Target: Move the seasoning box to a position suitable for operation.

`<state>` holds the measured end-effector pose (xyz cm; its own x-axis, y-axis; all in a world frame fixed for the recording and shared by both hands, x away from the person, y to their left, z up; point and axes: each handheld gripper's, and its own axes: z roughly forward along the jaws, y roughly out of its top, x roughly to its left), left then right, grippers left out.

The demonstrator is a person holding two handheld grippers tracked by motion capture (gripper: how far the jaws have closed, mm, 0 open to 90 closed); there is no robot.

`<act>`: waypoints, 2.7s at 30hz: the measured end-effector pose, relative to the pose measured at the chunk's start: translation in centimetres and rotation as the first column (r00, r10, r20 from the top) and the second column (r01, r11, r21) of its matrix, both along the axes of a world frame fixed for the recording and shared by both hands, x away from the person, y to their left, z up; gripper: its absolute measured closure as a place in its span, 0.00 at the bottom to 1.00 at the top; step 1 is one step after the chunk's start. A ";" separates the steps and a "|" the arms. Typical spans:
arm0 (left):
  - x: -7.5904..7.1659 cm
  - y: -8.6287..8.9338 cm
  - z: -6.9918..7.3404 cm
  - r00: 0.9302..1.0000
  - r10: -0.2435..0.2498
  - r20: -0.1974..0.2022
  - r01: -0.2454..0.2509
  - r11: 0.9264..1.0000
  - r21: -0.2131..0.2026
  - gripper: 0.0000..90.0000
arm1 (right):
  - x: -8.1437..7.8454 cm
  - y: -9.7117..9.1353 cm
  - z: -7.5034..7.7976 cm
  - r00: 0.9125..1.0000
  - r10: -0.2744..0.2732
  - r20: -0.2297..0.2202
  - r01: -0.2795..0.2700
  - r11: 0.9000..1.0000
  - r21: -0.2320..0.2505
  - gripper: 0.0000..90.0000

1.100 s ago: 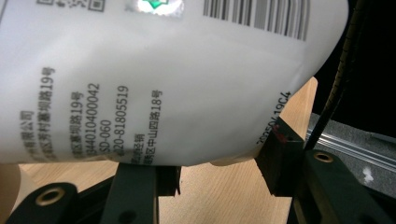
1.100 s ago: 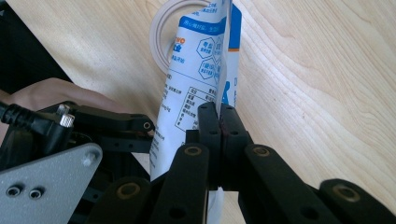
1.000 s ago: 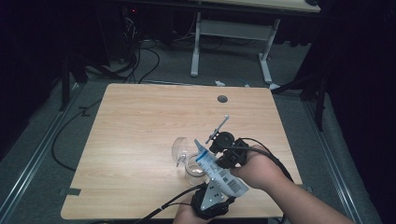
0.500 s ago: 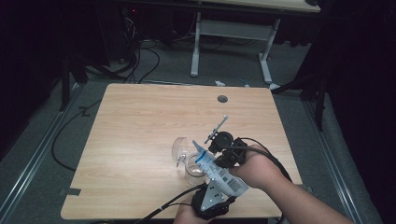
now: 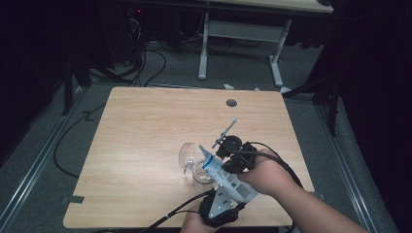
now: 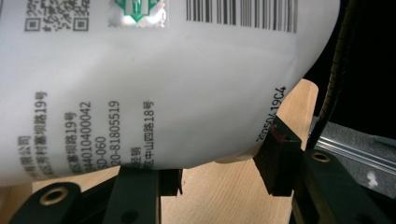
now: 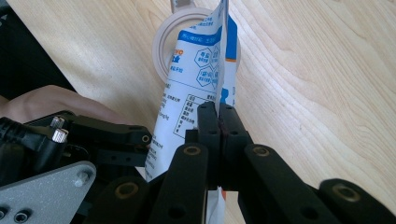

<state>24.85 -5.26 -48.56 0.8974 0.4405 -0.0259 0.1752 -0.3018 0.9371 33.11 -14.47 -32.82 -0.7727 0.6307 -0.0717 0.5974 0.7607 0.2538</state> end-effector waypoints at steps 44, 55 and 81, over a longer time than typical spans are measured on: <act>0.2 0.0 0.4 1.000 0.003 0.007 -0.003 1.000 -0.015 0.64 | 0.3 0.2 0.2 1.000 0.006 0.005 -0.006 1.000 0.003 1.00; 0.3 0.1 0.6 1.000 0.003 0.007 -0.003 1.000 -0.018 0.64 | 0.4 0.4 0.3 1.000 0.013 0.010 -0.013 1.000 -0.006 1.00; 0.3 0.1 0.7 1.000 0.001 0.013 0.000 1.000 -0.026 0.65 | 0.4 0.6 0.5 1.000 0.021 0.016 -0.021 1.000 -0.008 1.00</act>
